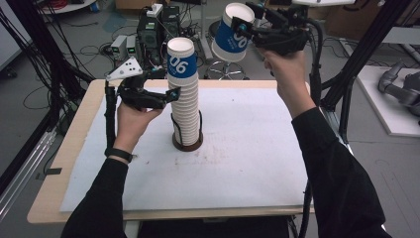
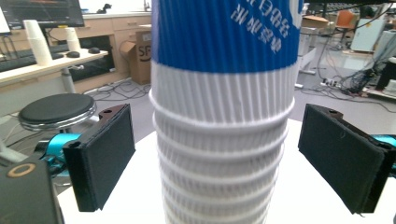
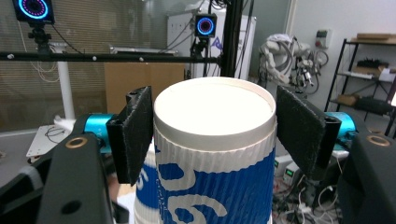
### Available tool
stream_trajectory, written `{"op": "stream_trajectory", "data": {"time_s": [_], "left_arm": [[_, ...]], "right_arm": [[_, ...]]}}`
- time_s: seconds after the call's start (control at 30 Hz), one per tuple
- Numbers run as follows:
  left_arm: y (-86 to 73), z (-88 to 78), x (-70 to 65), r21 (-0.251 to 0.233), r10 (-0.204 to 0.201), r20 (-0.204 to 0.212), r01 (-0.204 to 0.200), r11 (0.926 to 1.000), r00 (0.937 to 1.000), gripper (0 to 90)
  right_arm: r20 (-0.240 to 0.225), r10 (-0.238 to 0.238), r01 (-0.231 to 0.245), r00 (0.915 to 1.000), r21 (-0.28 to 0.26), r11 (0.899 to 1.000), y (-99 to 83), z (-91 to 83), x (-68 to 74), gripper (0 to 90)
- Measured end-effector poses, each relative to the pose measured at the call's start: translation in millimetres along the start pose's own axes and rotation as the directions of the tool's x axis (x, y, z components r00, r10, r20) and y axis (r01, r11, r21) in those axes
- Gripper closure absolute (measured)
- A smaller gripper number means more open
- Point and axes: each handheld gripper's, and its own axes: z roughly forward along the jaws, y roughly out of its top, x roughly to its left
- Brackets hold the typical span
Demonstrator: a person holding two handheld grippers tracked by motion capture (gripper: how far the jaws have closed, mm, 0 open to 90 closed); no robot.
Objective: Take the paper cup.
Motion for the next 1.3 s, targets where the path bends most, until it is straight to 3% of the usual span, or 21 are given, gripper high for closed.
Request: {"op": "stream_trajectory", "data": {"time_s": [0.3, 0.53, 0.67, 1.03, 1.3], "left_arm": [[-9.9, -24.2, -15.0, 0.008, 0.045, -0.024, -0.045, 0.9990, 0.9987, 10.8], [-22.3, -34.4, -26.1, -0.004, 0.028, -0.005, -0.028, 0.9996, 0.9996, 10.8], [-30.7, -35.6, -32.4, -0.002, 0.015, 0.009, -0.015, 0.9999, 0.9999, 10.8], [-64.0, -31.4, -50.0, 0.015, -0.027, 0.050, 0.026, 0.9995, 0.9984, 10.9], [-79.7, -30.8, -50.7, 0.044, -0.049, 0.058, 0.047, 0.9979, 0.9971, 10.9]], "right_arm": [[0.003, 0.010, -0.010, 0.9999, 0.045, 0.999, -38.6, -22.8, -2.5, 31.2], [0.008, 0.057, -0.058, 0.9983, 0.072, 0.996, -78.2, -42.4, -5.4, 31.3], [0.010, 0.064, -0.064, 0.9979, 0.075, 0.995, -89.8, -48.5, -4.2, 31.3], [0.017, 0.044, -0.046, 0.9989, 0.108, 0.993, -123.6, -64.3, 9.1, 31.2], [0.029, 0.057, -0.060, 0.9980, 0.121, 0.991, -151.1, -71.5, 15.3, 31.2]]}}
